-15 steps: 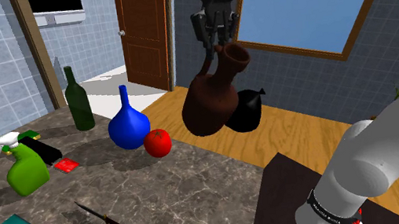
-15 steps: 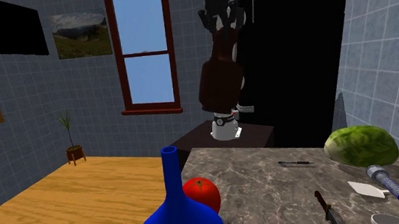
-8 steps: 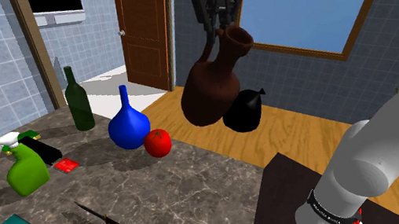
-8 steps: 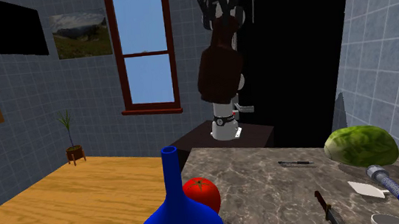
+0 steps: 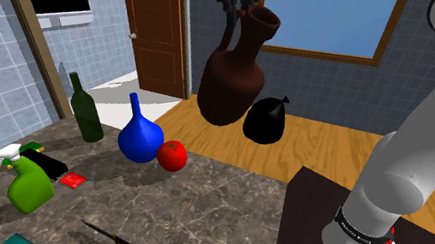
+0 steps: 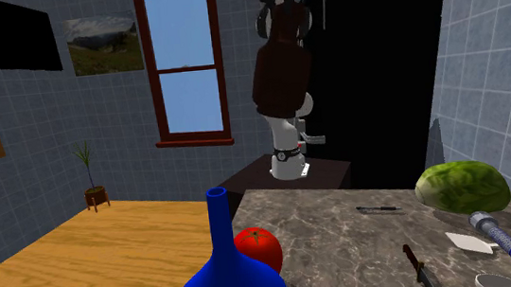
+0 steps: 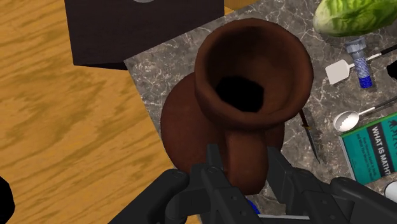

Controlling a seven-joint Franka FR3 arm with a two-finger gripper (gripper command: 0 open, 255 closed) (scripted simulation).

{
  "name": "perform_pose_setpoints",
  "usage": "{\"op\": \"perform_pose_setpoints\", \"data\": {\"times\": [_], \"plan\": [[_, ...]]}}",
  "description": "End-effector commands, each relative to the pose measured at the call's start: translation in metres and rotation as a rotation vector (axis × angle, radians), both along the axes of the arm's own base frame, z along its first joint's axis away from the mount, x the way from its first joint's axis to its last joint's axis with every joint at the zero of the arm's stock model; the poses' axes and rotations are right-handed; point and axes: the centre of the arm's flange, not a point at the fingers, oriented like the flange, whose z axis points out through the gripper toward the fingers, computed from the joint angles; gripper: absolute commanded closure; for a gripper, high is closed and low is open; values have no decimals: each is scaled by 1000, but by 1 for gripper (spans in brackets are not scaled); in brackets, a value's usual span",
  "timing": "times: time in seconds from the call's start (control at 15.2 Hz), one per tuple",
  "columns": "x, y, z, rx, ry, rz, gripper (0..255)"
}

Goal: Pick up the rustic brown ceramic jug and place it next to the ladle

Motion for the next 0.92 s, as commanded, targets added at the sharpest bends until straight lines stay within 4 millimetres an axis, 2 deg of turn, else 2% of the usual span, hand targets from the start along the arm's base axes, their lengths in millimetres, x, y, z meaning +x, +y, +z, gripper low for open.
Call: {"op": "perform_pose_setpoints", "data": {"times": [0.0,0.07,0.86], "plan": [[0,0,12,1,-3,0,255],[0,0,17,1,-3,0,255],[-9,122,-83,1,-3,0,255]]}}
